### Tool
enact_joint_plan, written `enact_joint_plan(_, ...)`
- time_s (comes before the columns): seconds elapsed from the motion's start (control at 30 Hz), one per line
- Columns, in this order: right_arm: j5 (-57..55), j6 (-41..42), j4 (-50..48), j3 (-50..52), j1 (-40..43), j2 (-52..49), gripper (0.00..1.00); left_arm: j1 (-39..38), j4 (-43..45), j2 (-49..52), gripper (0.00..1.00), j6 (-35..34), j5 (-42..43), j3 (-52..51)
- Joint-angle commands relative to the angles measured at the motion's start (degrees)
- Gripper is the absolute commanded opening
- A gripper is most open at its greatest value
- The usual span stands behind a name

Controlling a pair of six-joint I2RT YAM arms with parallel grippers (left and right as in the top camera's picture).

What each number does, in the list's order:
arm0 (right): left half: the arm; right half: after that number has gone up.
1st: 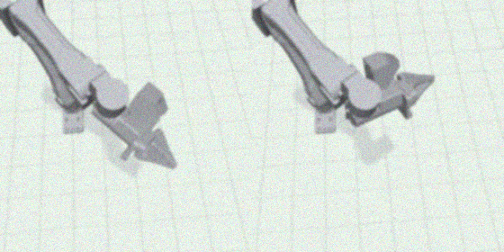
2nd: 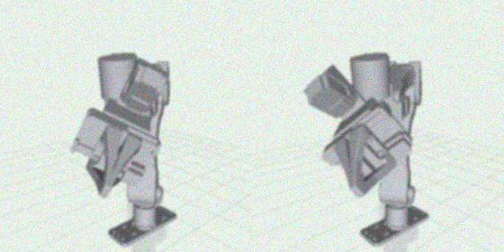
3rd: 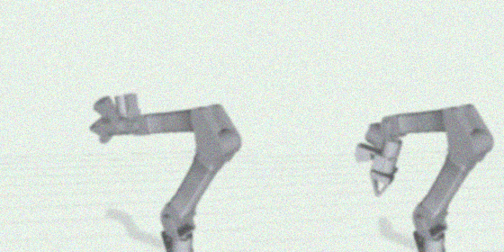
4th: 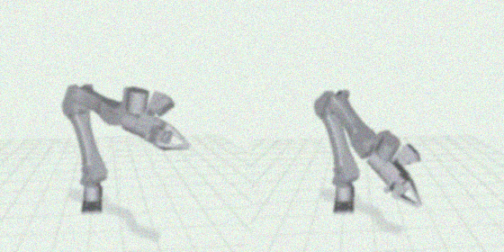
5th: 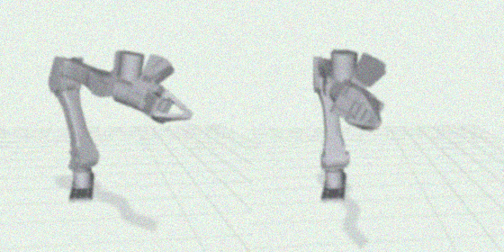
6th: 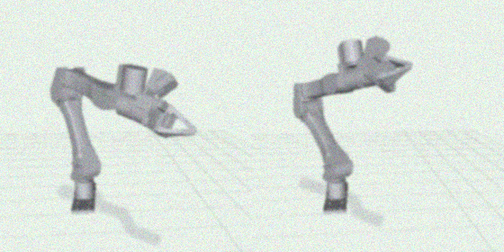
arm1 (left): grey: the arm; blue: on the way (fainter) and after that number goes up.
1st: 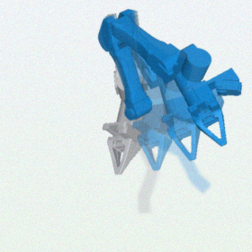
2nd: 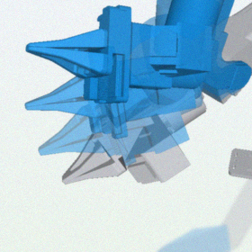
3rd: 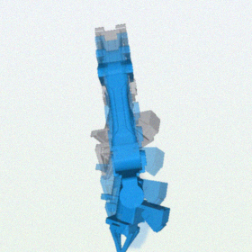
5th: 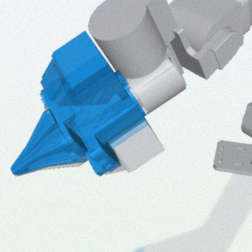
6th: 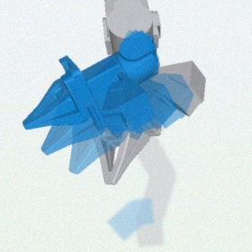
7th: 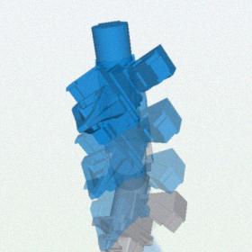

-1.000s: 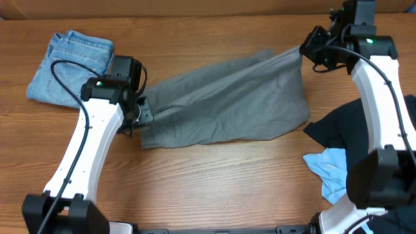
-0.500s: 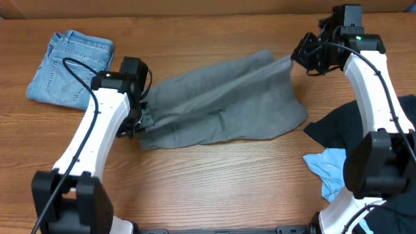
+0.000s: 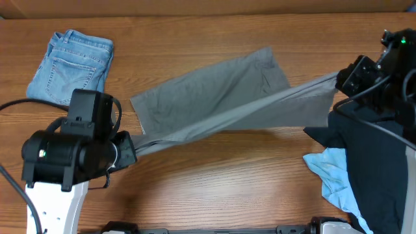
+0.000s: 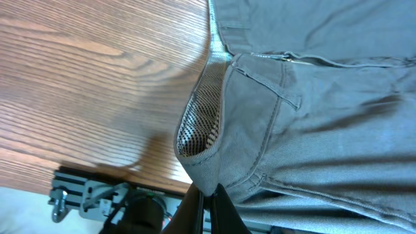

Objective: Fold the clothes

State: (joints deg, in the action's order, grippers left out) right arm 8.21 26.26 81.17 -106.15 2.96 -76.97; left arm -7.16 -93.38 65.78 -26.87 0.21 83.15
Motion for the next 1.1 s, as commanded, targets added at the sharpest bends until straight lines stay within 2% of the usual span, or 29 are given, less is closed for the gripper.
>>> enact_joint_plan(0.0,-9.5,1.9,-1.6,-1.0,2.4,-1.0,0.04,1.0,-1.2,-1.0,0.04,0.5,-4.2,0.2)
enact_joint_plan(0.23,-8.8,1.9,-6.4,-1.0,2.4,-11.5,0.04,1.0,5.9,2.4,0.04,1.2,-4.2,-3.0)
enact_joint_plan(0.4,-1.9,0.3,-15.5,-1.0,2.4,-22.1,0.04,1.1,14.7,9.3,0.04,1.2,-4.9,-8.9)
enact_joint_plan(0.57,0.5,0.3,-24.8,-1.0,2.4,-31.2,0.04,1.2,21.1,19.1,0.04,0.7,-12.0,-11.0)
enact_joint_plan(0.8,5.7,0.3,-33.9,-1.0,2.4,-38.8,0.04,1.2,29.6,28.8,0.06,-0.9,-19.8,-11.0)
enact_joint_plan(0.83,6.7,0.3,-35.1,-1.0,2.4,-39.6,0.12,1.2,30.3,30.0,0.15,-1.9,-20.9,-11.0)
enact_joint_plan(0.87,6.9,0.3,-35.9,-1.0,2.4,-40.0,0.34,1.2,30.7,30.6,0.28,-2.9,-21.6,-11.0)
enact_joint_plan(0.9,6.9,0.3,-36.1,-1.0,2.4,-40.1,0.61,1.2,31.2,31.3,0.36,-3.5,-21.8,-11.0)
enact_joint_plan(0.93,6.9,0.3,-36.1,-1.0,2.4,-40.1,0.71,1.2,31.5,31.5,0.43,-3.5,-21.7,-11.0)
enact_joint_plan(0.97,6.9,-0.2,-36.0,-1.0,2.5,-40.1,0.75,1.2,31.5,31.6,0.62,-3.5,-21.6,-11.0)
enact_joint_plan(1.07,6.9,-4.3,-33.6,-1.1,3.3,-39.9,0.78,1.2,29.2,31.5,0.75,-3.5,-21.2,-10.6)
